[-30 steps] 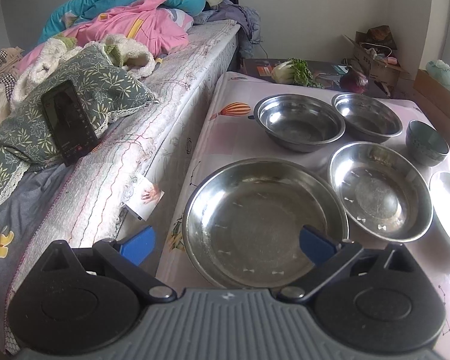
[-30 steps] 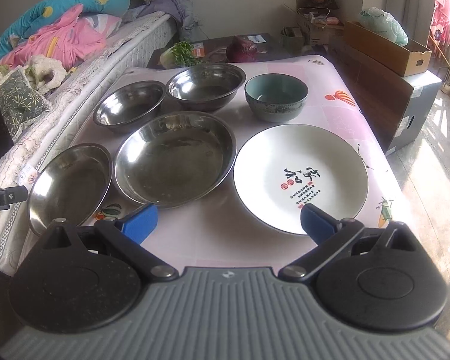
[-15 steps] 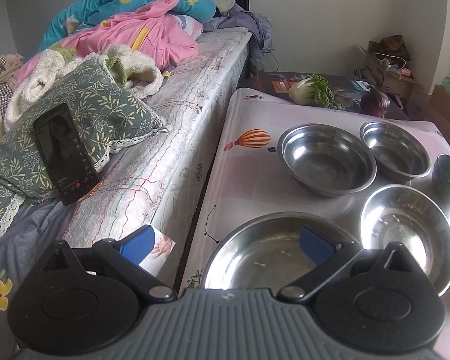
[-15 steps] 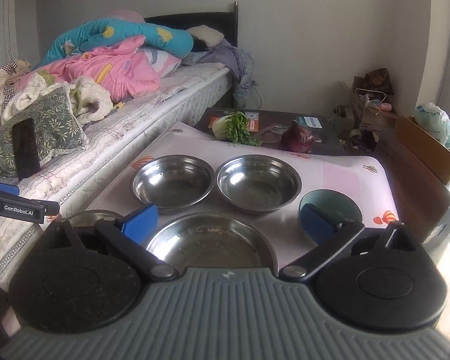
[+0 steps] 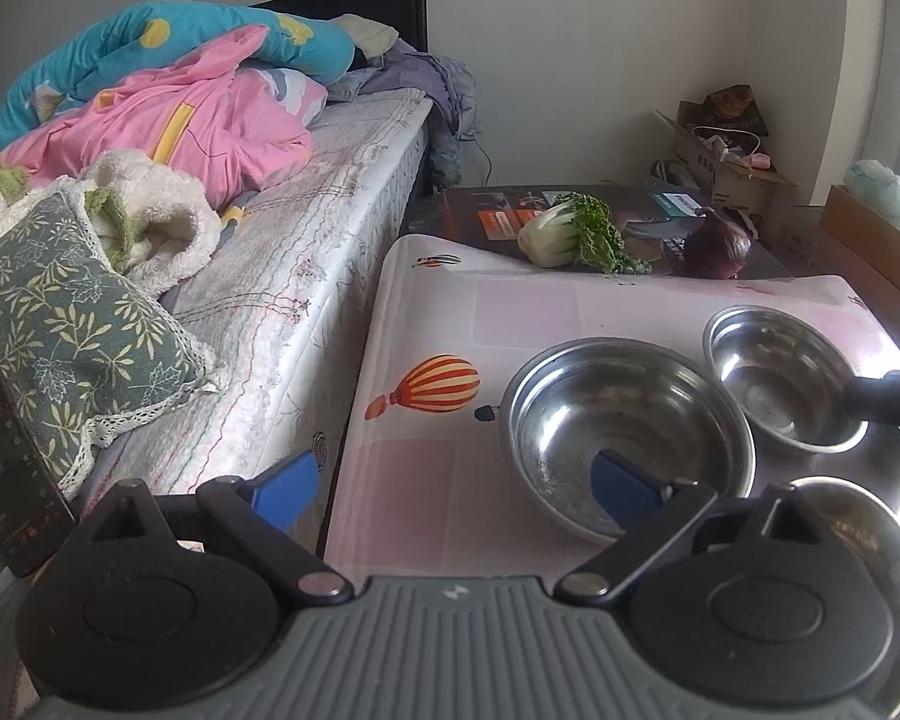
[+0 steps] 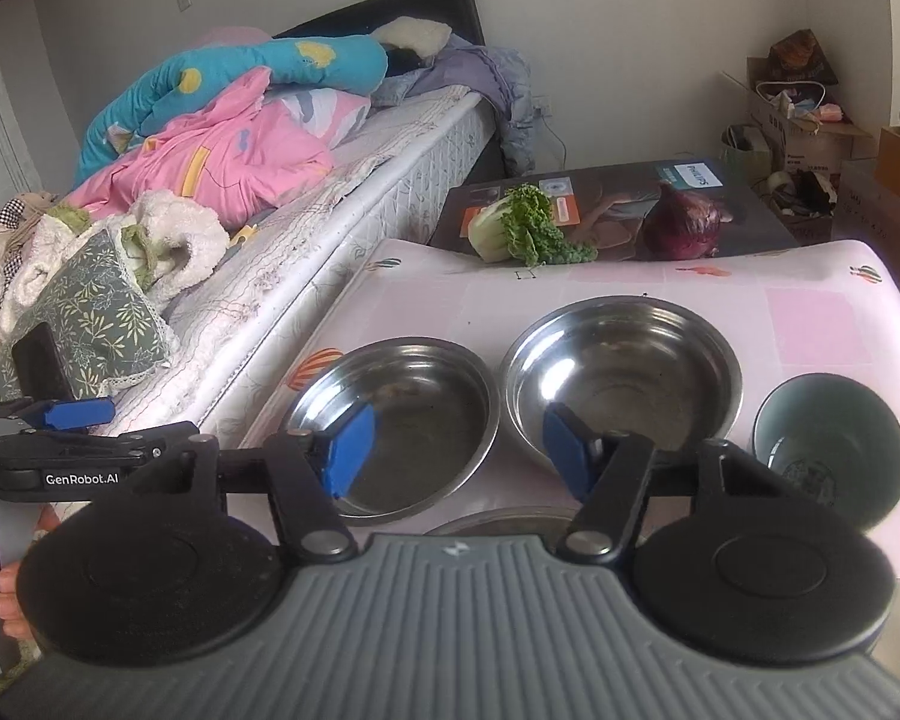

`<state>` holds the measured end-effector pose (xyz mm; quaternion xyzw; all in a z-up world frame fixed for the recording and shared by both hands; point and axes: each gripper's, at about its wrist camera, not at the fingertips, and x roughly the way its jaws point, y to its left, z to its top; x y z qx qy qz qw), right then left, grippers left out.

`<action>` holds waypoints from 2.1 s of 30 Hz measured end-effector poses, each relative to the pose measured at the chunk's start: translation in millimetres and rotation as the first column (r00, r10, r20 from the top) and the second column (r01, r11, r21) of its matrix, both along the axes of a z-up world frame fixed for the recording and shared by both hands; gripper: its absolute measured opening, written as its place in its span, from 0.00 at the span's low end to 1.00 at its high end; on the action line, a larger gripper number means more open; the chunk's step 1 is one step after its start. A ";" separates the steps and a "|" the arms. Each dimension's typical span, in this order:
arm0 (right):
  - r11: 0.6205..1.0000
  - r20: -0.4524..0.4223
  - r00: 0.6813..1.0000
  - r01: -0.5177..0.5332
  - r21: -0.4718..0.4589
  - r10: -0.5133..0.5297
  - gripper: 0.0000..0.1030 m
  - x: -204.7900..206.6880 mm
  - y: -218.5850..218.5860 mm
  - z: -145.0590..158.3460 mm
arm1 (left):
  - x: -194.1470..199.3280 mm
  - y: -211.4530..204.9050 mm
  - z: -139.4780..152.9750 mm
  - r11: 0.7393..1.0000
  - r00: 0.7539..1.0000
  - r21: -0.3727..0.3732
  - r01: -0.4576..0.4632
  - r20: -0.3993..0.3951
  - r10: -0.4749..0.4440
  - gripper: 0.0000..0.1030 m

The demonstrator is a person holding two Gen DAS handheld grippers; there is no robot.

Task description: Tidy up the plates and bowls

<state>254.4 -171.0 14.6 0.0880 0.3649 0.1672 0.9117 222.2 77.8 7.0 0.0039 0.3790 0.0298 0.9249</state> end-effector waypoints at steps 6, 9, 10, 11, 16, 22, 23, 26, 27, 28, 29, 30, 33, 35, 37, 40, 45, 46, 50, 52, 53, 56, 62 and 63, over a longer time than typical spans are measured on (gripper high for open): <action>0.999 -0.146 0.989 0.001 0.044 0.006 0.35 44.2 8.7 -39.4 | 52.8 -4.7 -27.9 0.999 0.993 -0.012 0.040 -0.108 -0.041 0.78; 1.000 -0.174 0.985 -0.003 0.028 0.008 0.30 52.0 12.9 -49.9 | 68.8 -11.4 -40.9 0.998 0.985 0.000 0.057 -0.160 -0.057 0.72; 1.000 -0.183 0.983 -0.006 0.021 0.010 0.30 54.7 13.7 -52.7 | 73.3 -14.0 -44.4 0.998 0.983 0.004 0.062 -0.175 -0.061 0.70; 1.000 -0.192 0.981 -0.007 0.016 0.010 0.29 56.6 14.3 -54.6 | 77.2 -16.0 -48.5 0.998 0.979 0.010 0.068 -0.192 -0.065 0.65; 1.000 -0.221 0.975 -0.010 -0.011 0.007 0.27 66.9 18.9 -63.9 | 88.2 -18.6 -63.4 0.998 0.966 0.034 0.046 -0.255 -0.035 0.37; 0.999 -0.254 0.966 -0.042 0.027 0.047 0.26 75.3 25.1 -70.0 | 86.6 -9.3 -66.0 0.999 0.959 0.035 0.021 -0.283 -0.010 0.24; 0.998 -0.259 0.964 -0.053 0.044 0.062 0.26 75.4 26.3 -69.8 | 84.3 -7.8 -66.3 0.999 0.956 0.035 0.024 -0.292 -0.013 0.22; 0.995 -0.246 0.964 -0.090 0.050 0.100 0.26 71.9 33.3 -65.4 | 77.0 -2.7 -66.2 0.999 0.953 0.022 0.028 -0.303 -0.020 0.23; 0.995 -0.235 0.967 -0.091 0.038 0.097 0.26 71.5 34.5 -63.5 | 75.3 -0.4 -65.4 1.000 0.953 0.012 0.025 -0.301 -0.021 0.24; 0.996 -0.228 0.969 -0.087 0.029 0.091 0.26 72.0 34.5 -62.0 | 74.0 1.6 -64.6 1.000 0.955 0.000 0.023 -0.296 -0.022 0.24; 0.996 -0.226 0.970 -0.081 0.029 0.086 0.26 73.7 33.9 -61.4 | 72.4 3.8 -63.6 1.000 0.957 -0.013 0.020 -0.288 -0.023 0.26; 0.997 -0.228 0.970 -0.076 0.032 0.081 0.26 75.4 33.3 -61.3 | 71.8 4.3 -63.1 1.000 0.959 -0.014 0.020 -0.284 -0.023 0.35; 0.998 -0.237 0.970 -0.055 0.036 0.062 0.27 84.5 32.0 -64.3 | 73.1 3.1 -62.6 1.000 0.960 -0.007 0.019 -0.280 -0.020 0.44; 0.998 -0.247 0.967 -0.047 0.040 0.056 0.27 91.6 33.5 -67.5 | 76.6 2.1 -64.0 1.000 0.958 -0.014 0.017 -0.288 -0.020 0.45; 0.998 -0.254 0.966 -0.047 0.048 0.057 0.26 96.8 36.0 -69.2 | 80.1 3.0 -66.6 1.000 0.955 -0.027 0.004 -0.296 -0.012 0.44; 0.997 -0.271 0.960 -0.049 0.066 0.065 0.18 104.0 40.3 -72.0 | 83.4 4.9 -69.8 0.998 0.950 -0.056 -0.015 -0.313 -0.003 0.28; 0.996 -0.284 0.956 -0.057 0.073 0.075 0.12 104.8 43.0 -70.6 | 82.1 9.6 -67.6 0.996 0.946 -0.080 -0.046 -0.323 0.018 0.22; 0.995 -0.286 0.955 -0.061 0.078 0.081 0.12 104.2 42.0 -69.9 | 81.2 10.5 -66.5 0.996 0.947 -0.082 -0.045 -0.320 0.016 0.22; 0.995 -0.290 0.953 -0.066 0.075 0.085 0.12 103.1 39.2 -70.4 | 82.2 13.9 -67.0 0.994 0.942 -0.100 -0.043 -0.335 0.007 0.21; 0.995 -0.293 0.952 -0.065 0.071 0.083 0.11 103.7 40.2 -72.3 | 83.8 12.9 -68.8 0.995 0.939 -0.095 -0.042 -0.345 0.007 0.21; 0.996 -0.294 0.952 -0.065 0.069 0.082 0.11 103.8 41.0 -72.9 | 84.6 12.3 -69.6 0.995 0.937 -0.092 -0.041 -0.350 0.007 0.21; 0.996 -0.284 0.955 -0.070 0.051 0.082 0.11 103.4 44.4 -73.1 | 86.1 10.4 -72.3 0.996 0.933 -0.076 -0.041 -0.360 0.011 0.21; 0.996 -0.272 0.958 -0.078 0.047 0.088 0.11 102.1 45.3 -69.3 | 84.6 11.2 -71.1 0.996 0.931 -0.073 -0.048 -0.364 0.019 0.22; 0.996 -0.271 0.958 -0.078 0.048 0.088 0.11 101.9 45.0 -68.8 | 84.4 11.3 -70.8 0.996 0.931 -0.072 -0.049 -0.365 0.020 0.22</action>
